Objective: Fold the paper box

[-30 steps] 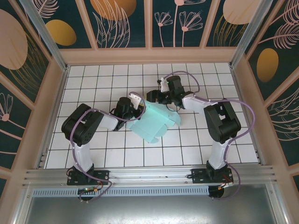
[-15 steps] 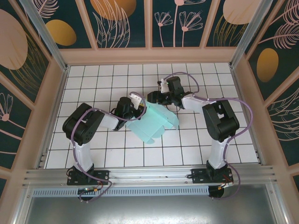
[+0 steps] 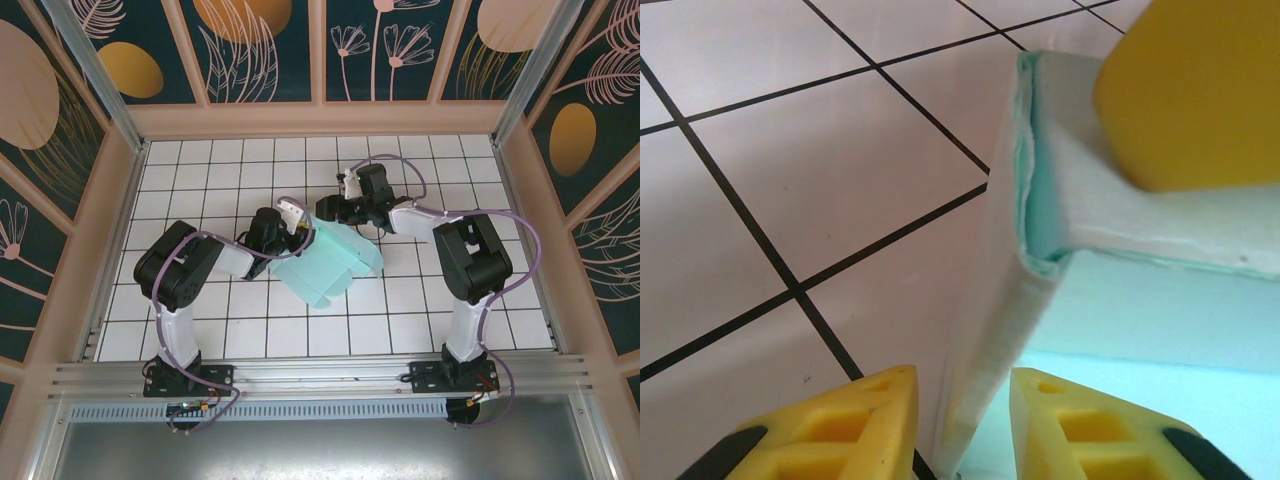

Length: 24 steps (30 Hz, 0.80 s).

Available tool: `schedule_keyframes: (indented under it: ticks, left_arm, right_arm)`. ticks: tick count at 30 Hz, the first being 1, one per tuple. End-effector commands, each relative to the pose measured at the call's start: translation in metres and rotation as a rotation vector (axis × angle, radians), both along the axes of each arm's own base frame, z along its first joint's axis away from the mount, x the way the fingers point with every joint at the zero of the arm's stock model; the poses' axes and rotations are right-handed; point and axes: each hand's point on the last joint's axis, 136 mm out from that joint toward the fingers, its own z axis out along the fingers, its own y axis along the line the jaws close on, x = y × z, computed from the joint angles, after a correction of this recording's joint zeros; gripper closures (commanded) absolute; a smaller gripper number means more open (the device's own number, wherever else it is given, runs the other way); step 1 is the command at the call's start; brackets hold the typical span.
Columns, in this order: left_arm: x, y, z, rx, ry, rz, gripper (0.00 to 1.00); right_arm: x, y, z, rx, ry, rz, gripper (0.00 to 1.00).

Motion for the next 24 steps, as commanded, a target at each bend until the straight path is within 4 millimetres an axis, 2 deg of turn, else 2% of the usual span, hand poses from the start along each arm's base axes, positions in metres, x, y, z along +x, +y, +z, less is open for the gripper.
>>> schedule_keyframes:
  ticks: [1, 5, 9, 15, 24]
  left_arm:
    - [-0.002, -0.001, 0.007, -0.019, -0.025, 0.003, 0.68]
    - [-0.007, 0.004, 0.019, -0.054, -0.056, 0.015, 0.61]
    - [-0.005, 0.006, 0.021, -0.036, -0.063, 0.023, 0.61]
    - [-0.005, -0.006, 0.015, -0.023, -0.038, -0.050, 0.66]
    - [0.006, -0.021, 0.013, -0.024, -0.032, -0.098, 0.77]
  right_arm:
    - [-0.004, -0.018, -0.033, -0.104, 0.057, -0.037, 0.43]
    - [-0.005, -0.020, -0.036, -0.118, 0.057, -0.038, 0.43]
    - [-0.007, -0.020, -0.036, -0.114, 0.057, -0.029, 0.43]
    - [-0.013, -0.017, -0.031, -0.097, 0.048, 0.019, 0.43]
    - [-0.023, -0.007, -0.021, -0.023, 0.076, 0.074, 0.44]
